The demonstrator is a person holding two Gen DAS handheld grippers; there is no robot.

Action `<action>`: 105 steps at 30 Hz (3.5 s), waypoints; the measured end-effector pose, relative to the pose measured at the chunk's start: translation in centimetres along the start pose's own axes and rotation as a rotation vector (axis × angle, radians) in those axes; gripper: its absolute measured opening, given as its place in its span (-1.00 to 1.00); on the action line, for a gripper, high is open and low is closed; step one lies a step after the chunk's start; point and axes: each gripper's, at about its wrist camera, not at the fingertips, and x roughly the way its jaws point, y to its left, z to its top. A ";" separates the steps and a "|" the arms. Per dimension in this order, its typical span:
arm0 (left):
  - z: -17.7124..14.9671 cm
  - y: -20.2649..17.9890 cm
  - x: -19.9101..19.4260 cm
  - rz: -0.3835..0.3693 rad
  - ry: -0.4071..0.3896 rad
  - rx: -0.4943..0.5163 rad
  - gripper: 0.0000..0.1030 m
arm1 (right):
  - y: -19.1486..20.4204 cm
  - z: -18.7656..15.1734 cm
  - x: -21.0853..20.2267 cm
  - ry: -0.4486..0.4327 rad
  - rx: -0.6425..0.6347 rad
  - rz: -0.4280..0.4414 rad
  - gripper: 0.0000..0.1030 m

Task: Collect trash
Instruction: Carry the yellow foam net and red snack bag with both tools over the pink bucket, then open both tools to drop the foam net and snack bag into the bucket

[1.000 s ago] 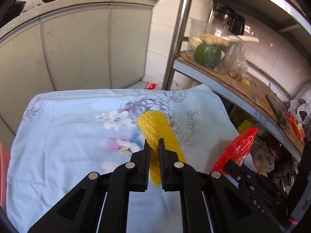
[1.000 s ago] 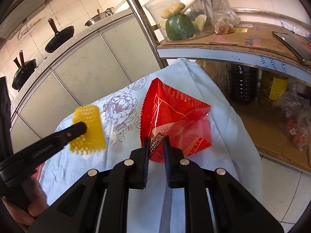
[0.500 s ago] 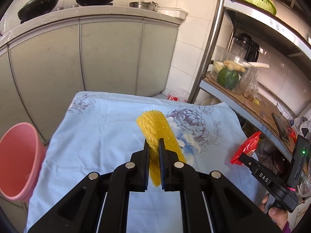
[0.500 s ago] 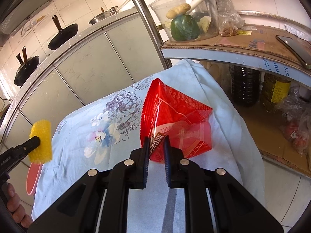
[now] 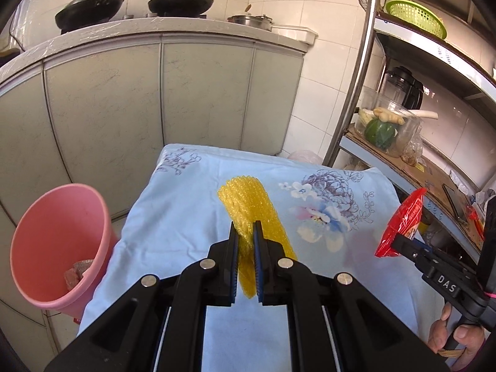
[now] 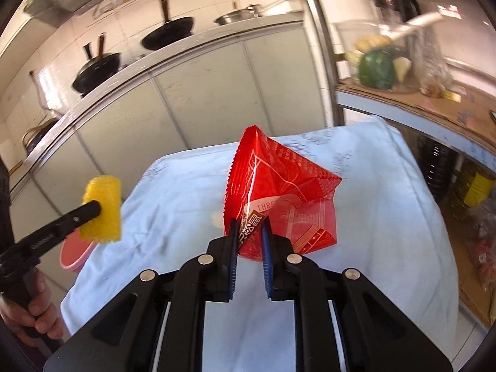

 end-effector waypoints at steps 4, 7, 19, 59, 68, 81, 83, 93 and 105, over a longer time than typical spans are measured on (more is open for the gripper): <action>-0.7 2.1 -0.8 0.025 -0.001 -0.039 -0.85 | 3.4 0.1 0.7 0.030 -0.076 0.050 -0.72; -1.1 3.7 -1.5 0.048 -0.001 -0.068 -0.85 | 5.9 0.0 1.3 0.057 -0.125 0.089 -0.72; -2.5 11.3 -5.0 0.192 -0.049 -0.180 -0.85 | 16.4 0.7 5.2 0.157 -0.306 0.261 -0.72; -3.3 27.1 2.5 0.442 0.067 -0.362 -0.84 | 32.4 -0.4 20.4 0.440 -0.501 0.351 -0.72; -3.1 27.6 3.7 0.440 0.098 -0.365 -0.81 | 33.6 -1.0 21.7 0.484 -0.540 0.359 -0.71; -3.1 27.9 3.4 0.447 0.096 -0.354 -0.15 | 33.0 -1.2 22.3 0.472 -0.523 0.369 -0.33; -3.0 27.9 3.2 0.445 0.092 -0.354 -0.15 | 32.9 -1.1 22.1 0.464 -0.522 0.368 -0.33; -2.4 26.7 1.5 0.441 0.066 -0.343 -0.14 | 32.0 -1.2 20.5 0.432 -0.526 0.370 -0.33; -1.5 24.3 -2.4 0.411 0.003 -0.342 -0.14 | 31.0 -0.4 17.2 0.349 -0.527 0.360 -0.12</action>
